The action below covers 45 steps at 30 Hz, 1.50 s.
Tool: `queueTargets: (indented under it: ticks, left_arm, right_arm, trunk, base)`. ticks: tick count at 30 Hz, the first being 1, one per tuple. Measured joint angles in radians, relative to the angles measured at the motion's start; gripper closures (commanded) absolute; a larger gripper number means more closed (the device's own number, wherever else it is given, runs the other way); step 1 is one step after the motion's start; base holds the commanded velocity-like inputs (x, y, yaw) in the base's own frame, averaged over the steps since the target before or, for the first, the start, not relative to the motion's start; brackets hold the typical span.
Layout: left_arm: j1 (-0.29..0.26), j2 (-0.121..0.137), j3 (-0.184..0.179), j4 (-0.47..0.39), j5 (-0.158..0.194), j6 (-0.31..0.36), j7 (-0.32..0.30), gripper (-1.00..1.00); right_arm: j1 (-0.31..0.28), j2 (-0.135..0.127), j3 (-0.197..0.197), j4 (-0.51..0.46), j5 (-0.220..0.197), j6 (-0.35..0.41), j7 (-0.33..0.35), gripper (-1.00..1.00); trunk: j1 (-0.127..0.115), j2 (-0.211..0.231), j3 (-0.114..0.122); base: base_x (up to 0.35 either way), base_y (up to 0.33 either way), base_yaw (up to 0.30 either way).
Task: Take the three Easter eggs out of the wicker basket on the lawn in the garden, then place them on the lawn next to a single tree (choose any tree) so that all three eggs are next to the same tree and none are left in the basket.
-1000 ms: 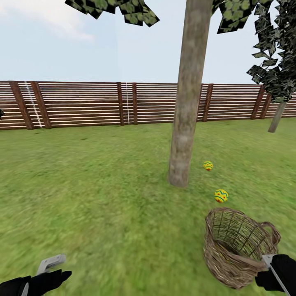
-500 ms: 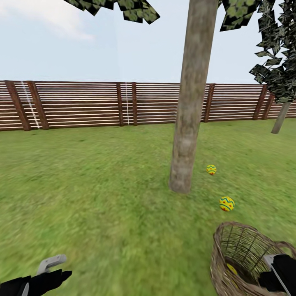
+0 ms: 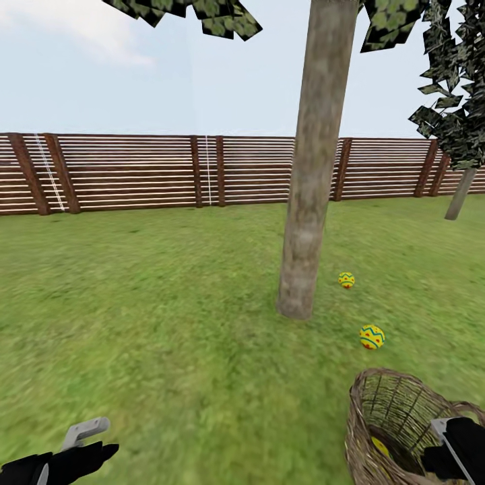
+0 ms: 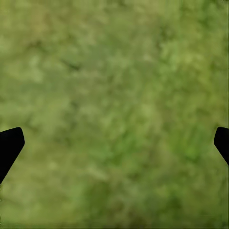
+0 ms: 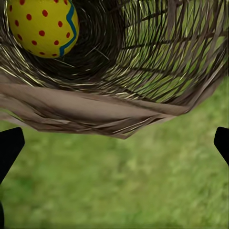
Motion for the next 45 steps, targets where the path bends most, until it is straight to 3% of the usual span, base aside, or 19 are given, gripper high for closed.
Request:
queueTargets:
  ticks: [19, 22, 25, 33, 45]
  left_arm:
    - [0.000, -0.002, 0.001, -0.005, 0.011, 0.003, 0.001, -1.00]
    - [0.000, -0.002, 0.002, -0.005, 0.015, 0.003, 0.001, -1.00]
    - [0.000, -0.002, 0.002, -0.002, 0.015, 0.002, 0.001, -1.00]
    - [0.000, -0.002, 0.002, -0.001, 0.017, 0.001, 0.002, -1.00]
    - [0.000, -0.003, 0.002, 0.000, 0.028, 0.000, 0.020, -1.00]
  right_arm:
    - [0.000, 0.006, 0.000, 0.000, -0.005, 0.000, 0.002, -1.00]
    - [0.000, 0.006, 0.001, 0.001, -0.007, 0.000, 0.065, -1.00]
    - [0.000, 0.002, 0.001, 0.001, 0.003, 0.001, 0.154, -1.00]
    - [0.000, 0.010, 0.002, 0.002, 0.101, 0.000, 0.180, -1.00]
    - [0.000, 0.010, -0.001, 0.002, 0.112, -0.001, 0.181, -1.00]
  trunk:
    - [-0.073, 0.133, 0.060]
    - [-0.084, 0.154, 0.069]
    - [-0.096, 0.175, 0.078]
    - [-0.127, 0.231, 0.103]
    - [-0.135, 0.245, 0.110]
  base:
    - [0.000, 0.000, 0.000]
    - [0.000, 0.000, 0.000]
    - [0.000, 0.000, 0.000]
    - [0.000, 0.000, 0.000]
    - [0.272, 0.000, 0.000]
